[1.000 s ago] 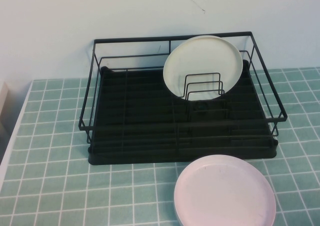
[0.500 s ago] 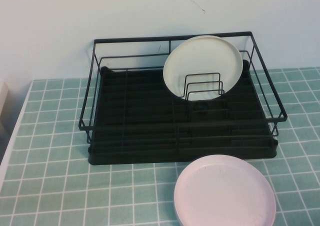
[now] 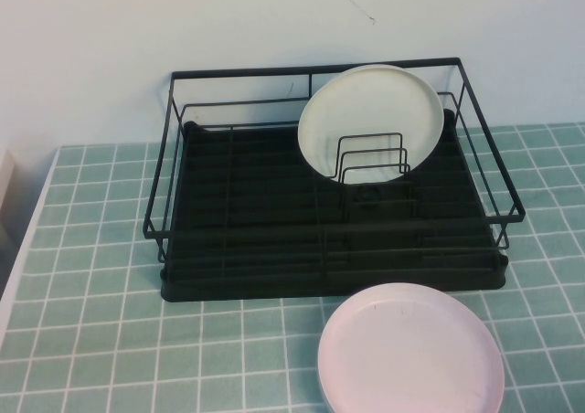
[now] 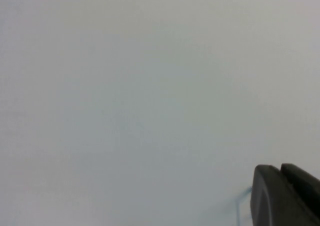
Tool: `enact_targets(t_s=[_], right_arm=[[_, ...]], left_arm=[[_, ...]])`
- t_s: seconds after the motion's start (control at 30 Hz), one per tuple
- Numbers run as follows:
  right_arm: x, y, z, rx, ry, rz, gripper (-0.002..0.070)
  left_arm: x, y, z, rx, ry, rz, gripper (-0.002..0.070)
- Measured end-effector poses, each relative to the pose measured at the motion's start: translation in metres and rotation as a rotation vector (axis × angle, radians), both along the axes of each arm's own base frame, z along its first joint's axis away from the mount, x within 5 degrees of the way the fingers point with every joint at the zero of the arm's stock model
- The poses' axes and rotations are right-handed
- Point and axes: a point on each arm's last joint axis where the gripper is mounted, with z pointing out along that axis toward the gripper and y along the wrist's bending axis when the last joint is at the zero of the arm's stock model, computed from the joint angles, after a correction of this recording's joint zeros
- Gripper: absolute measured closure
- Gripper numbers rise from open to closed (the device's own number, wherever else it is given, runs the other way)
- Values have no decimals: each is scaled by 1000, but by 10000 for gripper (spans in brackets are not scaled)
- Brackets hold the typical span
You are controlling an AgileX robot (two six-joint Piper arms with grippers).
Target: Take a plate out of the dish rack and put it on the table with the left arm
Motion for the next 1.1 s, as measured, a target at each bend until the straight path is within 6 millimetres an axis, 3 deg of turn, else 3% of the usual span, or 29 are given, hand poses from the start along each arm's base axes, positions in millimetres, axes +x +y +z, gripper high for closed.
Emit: enact_targets(t_s=[0.07,0.17,0.33,0.37,0.5,0.6,0.77,0.97,1.1], right_arm=[[0,0,0,0,0,0,678],[0,0,0,0,0,0,678],[0,0,0,0,0,0,678],[0,0,0,0,0,0,678],[0,0,0,0,0,0,678],[0,0,0,0,0,0,678],[0,0,0,0,0,0,678],[0,0,0,0,0,0,678],[0,0,0,0,0,0,678]], left_arm=[[0,0,5,-3,65,-4,678],[-4,-1,29,15,121,-3,678],[0,-1,80,12,253,-9,678],[7,-1,99,10,319,-12,678],[48,-3,127,-21,542,-55,678],[83,-7,136,-34,653,-129,678],[149,-23,133,7,851,-358,678],[218,-40,134,14,898,-579,678],[256,-64,136,105,900,-662,678]])
